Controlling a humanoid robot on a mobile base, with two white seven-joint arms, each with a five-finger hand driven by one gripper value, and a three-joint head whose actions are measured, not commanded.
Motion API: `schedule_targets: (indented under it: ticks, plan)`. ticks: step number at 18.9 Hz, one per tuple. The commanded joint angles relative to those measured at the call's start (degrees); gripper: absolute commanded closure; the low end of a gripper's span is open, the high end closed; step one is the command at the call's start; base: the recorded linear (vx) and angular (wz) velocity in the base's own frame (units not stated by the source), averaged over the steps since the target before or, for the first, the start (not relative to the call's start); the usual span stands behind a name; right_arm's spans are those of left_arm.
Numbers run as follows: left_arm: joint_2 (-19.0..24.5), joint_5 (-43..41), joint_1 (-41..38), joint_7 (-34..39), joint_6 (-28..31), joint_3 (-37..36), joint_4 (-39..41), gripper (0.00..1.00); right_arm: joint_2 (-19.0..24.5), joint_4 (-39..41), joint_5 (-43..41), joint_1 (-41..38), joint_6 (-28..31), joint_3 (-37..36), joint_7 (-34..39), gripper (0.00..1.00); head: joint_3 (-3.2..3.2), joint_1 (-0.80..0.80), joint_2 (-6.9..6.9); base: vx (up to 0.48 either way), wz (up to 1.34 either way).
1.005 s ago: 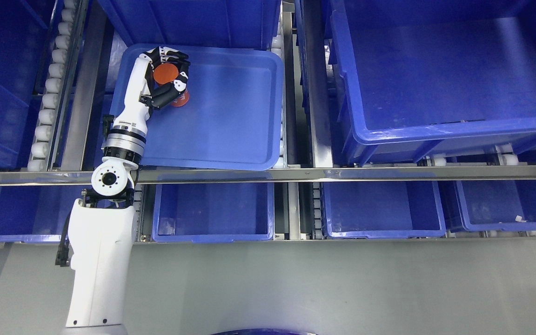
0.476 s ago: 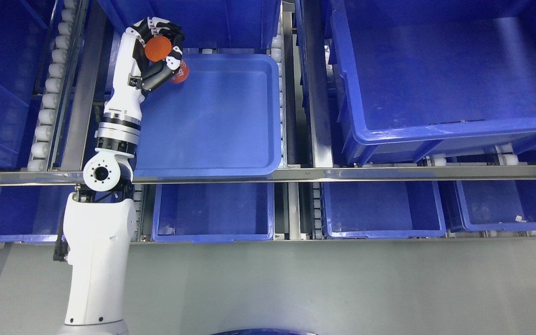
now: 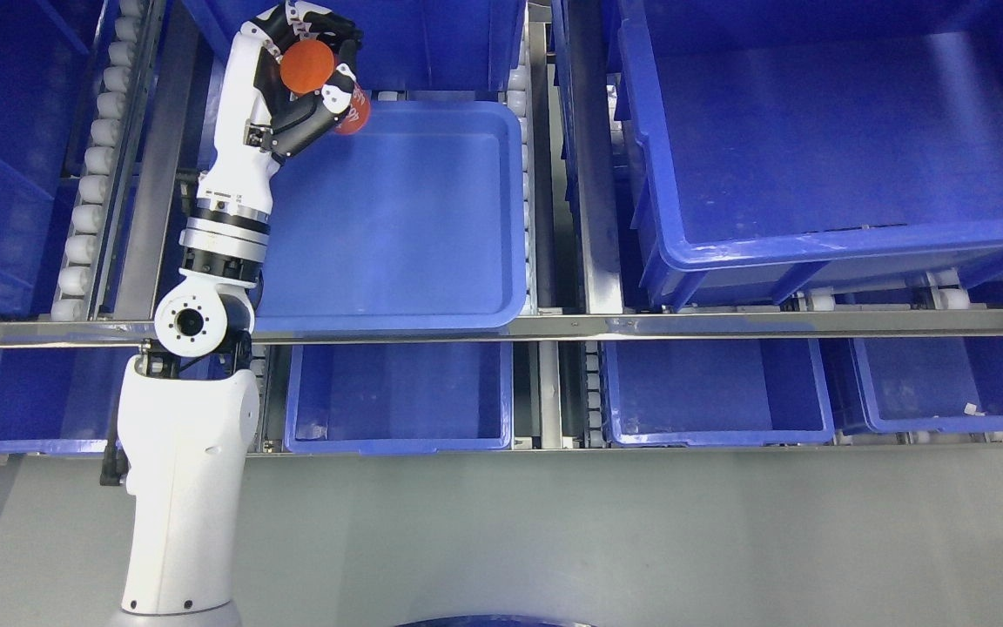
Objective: Grab orange capacitor from left shelf to right desk
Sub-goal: 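Lift the orange capacitor up out of the blue tray with left hand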
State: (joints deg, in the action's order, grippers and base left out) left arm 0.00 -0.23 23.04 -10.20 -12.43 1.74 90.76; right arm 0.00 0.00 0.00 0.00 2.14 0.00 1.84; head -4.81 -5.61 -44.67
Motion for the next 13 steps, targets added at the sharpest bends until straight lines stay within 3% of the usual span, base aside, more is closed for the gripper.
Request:
schedule_targets:
  ticks: [1,13]
  plan:
    - [1.0,0.0,-0.3,-0.8,-0.2,0.3,3.9,0.97,-1.0,1.9,0.0,-0.8,0.0,-0.6,0.0,0.00,0.00,0.00,0.00,0.000,0.00]
    - [1.0,0.0,-2.2,-1.8,-0.9,0.4,3.9,0.97,-1.0,1.9,0.0,-0.8,0.0,-0.6,0.0,0.00,0.00,0.00,0.00,-0.028,0.00]
